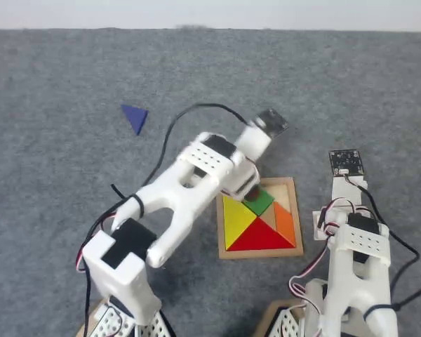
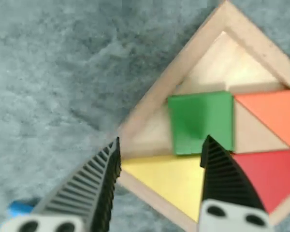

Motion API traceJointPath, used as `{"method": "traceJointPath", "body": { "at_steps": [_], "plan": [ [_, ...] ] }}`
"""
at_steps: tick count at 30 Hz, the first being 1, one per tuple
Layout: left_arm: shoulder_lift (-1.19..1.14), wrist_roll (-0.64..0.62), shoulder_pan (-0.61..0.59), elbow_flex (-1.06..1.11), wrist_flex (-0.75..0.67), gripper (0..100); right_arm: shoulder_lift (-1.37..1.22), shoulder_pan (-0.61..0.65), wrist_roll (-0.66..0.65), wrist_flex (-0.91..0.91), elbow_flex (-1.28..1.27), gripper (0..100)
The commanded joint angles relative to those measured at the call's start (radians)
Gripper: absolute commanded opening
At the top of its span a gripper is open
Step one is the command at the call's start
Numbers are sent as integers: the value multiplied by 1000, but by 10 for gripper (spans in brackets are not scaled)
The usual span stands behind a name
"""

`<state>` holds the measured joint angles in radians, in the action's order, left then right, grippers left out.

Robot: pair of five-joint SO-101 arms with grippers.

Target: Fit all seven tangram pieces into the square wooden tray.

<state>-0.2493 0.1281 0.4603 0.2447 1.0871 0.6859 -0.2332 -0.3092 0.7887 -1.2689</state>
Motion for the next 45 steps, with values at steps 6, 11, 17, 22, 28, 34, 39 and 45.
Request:
{"method": "traceJointPath", "body": {
  "at_steps": [6,11,17,22,28,34,39,45],
  "plan": [
    [21,-17,-255,-170,110,250,4,-15,6,-22,5,8],
    [8,-80,-417,-186,112,250,4,-15,6,-22,5,8],
    [9,-227,-551,-183,28,251,4,-15,6,-22,5,9],
    [-8,-285,-592,-176,-219,253,4,-15,6,-22,5,8],
    [-203,-371,-615,-302,-342,251,4,-15,6,-21,5,8],
    [-519,-373,-681,-642,-198,250,4,-15,5,-19,5,8],
    [-736,-362,-686,-1036,94,250,4,-15,5,-21,5,8],
    [-970,-293,-678,-1451,387,235,4,-15,5,-21,5,8]
  ]
}}
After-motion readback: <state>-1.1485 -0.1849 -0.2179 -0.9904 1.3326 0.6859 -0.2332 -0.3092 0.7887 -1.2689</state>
